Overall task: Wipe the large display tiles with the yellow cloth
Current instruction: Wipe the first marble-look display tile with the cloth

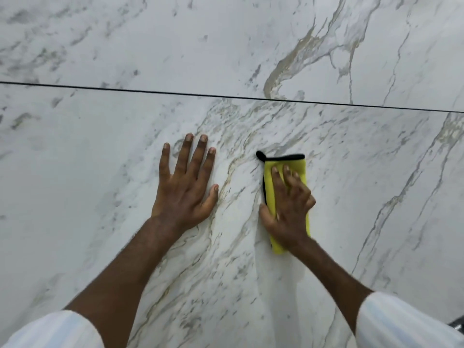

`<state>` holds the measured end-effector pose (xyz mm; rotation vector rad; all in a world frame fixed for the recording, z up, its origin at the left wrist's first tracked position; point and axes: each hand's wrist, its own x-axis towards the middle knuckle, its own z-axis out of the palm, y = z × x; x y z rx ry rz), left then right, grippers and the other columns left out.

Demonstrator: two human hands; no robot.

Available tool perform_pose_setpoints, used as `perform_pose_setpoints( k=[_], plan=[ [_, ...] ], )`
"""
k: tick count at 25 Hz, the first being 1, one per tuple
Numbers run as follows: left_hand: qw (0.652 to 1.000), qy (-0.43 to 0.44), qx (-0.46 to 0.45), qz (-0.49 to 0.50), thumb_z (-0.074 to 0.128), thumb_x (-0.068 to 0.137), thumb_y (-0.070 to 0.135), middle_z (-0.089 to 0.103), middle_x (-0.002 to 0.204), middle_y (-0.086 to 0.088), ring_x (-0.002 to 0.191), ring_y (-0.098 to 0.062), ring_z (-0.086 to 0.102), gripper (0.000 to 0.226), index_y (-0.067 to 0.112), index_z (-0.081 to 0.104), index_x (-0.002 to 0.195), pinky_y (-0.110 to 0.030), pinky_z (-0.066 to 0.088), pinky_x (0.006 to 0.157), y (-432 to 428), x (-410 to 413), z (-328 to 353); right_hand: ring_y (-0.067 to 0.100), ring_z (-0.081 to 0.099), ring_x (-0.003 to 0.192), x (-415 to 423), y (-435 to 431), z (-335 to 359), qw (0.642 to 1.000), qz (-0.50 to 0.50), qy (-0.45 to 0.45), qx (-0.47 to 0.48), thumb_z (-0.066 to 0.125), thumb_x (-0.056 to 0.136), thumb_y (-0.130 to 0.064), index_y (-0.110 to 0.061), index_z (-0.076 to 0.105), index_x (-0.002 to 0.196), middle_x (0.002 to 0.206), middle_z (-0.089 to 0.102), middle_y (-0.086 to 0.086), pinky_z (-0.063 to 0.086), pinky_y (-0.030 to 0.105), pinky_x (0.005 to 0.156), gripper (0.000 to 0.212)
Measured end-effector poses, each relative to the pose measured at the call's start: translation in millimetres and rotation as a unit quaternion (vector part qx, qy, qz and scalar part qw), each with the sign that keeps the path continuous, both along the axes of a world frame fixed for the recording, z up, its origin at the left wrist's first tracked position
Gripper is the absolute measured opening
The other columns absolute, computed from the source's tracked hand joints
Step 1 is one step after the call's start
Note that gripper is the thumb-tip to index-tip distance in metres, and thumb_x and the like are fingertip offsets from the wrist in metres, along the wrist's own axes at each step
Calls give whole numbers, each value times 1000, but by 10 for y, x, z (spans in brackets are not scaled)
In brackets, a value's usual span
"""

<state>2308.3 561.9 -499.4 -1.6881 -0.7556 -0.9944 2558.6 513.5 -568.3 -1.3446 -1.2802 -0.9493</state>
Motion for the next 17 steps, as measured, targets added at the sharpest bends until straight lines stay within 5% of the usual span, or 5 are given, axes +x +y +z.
perform_pose_setpoints(
  k=[6,9,14,17],
  plan=[
    [1000,-8,12,-20,43,103,44,14,174,-20,161,-41,12,77,5,22,165,-73,14,123,15,16,-33,26,25,144,-276,20,1760,999,24,18,13,45,78,-53,-34,28,163,166,27,-2,31,57,105,89],
    [1000,-3,22,-18,44,104,47,17,173,-21,160,-43,14,78,4,23,165,-73,14,123,40,-26,-37,25,31,142,-394,90,1205,998,-8,-32,54,52,81,-51,-31,35,161,165,34,-1,35,58,102,84],
    [998,-16,7,-53,44,104,49,19,172,-21,160,-44,16,78,3,24,165,-74,12,123,-24,3,-81,31,36,146,-376,54,-857,999,-14,-39,25,56,84,-49,-26,39,158,164,34,5,37,63,101,79],
    [995,-15,-53,-81,51,101,48,24,171,-20,159,-43,19,79,2,31,162,-74,12,123,-168,-106,-968,30,36,143,-342,-12,-923,998,4,-64,3,56,79,-50,-28,38,155,162,35,5,40,64,97,82]
  ],
)
